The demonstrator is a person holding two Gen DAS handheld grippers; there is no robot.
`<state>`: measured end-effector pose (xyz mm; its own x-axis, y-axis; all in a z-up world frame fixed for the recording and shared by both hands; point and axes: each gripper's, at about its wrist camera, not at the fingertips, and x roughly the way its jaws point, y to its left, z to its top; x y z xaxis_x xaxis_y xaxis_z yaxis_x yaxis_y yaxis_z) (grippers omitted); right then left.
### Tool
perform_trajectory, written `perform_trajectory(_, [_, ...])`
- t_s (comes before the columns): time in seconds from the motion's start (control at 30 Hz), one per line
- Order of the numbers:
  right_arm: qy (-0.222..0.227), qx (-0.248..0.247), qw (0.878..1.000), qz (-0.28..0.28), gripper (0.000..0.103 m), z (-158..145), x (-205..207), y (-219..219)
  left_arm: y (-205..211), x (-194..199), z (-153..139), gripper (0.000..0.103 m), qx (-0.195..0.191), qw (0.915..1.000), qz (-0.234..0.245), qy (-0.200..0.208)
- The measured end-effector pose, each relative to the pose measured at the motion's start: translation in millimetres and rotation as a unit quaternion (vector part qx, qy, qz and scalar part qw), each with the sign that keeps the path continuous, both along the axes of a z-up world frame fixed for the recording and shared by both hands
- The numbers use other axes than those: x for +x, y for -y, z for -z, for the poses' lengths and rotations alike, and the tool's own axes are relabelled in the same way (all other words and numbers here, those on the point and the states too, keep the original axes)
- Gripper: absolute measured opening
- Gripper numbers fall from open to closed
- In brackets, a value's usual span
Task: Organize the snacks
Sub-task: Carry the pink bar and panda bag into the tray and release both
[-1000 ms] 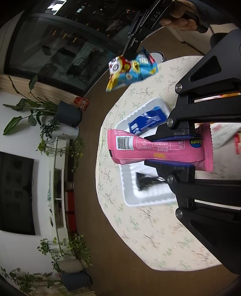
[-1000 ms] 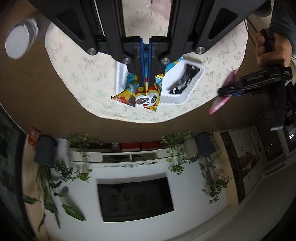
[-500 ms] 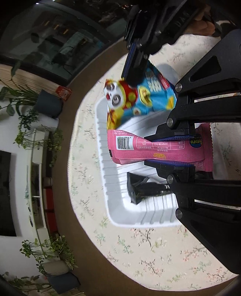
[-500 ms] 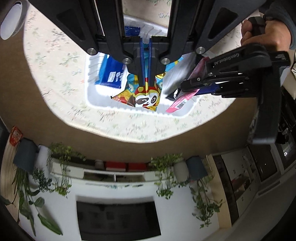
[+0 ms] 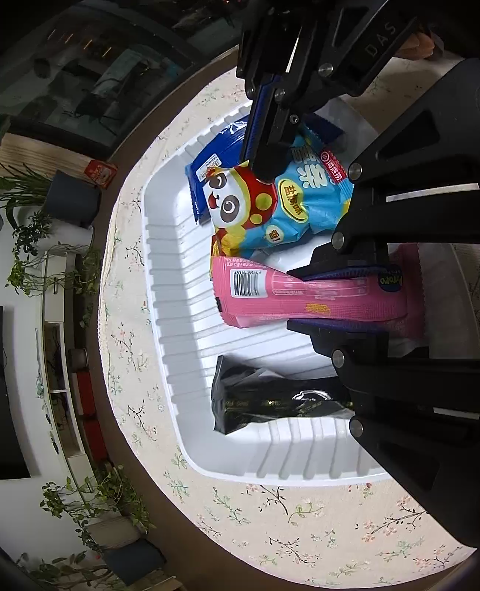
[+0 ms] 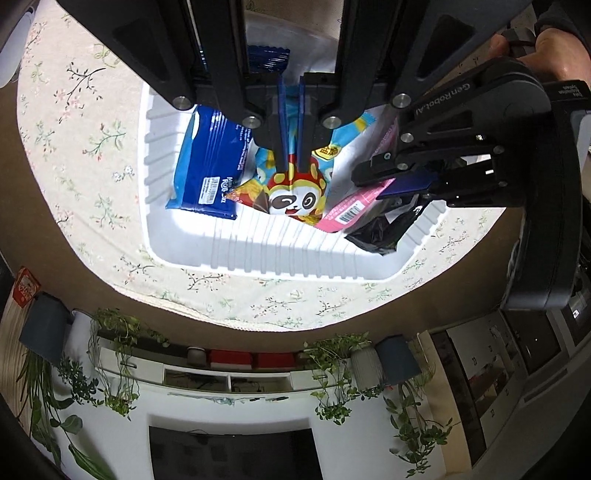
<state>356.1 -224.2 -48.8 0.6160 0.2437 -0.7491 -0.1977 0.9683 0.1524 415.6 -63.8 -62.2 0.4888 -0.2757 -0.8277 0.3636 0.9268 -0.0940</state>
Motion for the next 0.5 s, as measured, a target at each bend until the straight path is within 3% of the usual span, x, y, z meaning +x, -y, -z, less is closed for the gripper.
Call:
perform_trajectory(0.27, [-0.002,0.006,1.0,-0.001,0.013,4,-3,3,3,-1,-2,0.028,-0.002,0.9999,-0.008,0.006])
perform_trajectory(0.33, [-0.002,0.008,1.0,-0.001,0.021,4,-5,5,2,-3,-6,0.048,-0.003,0.9999,-0.011,0.01])
perform_trajectory(0.4, [0.002,0.007,1.0,-0.001,0.041,2,-9,6,1,-7,-12,0.063,-0.01,0.9998,-0.009,0.011])
perform_trajectory(0.5, [0.009,0.014,1.0,0.003,0.056,-2,-14,13,-1,-17,-27,0.076,-0.015,0.9995,-0.011,0.027])
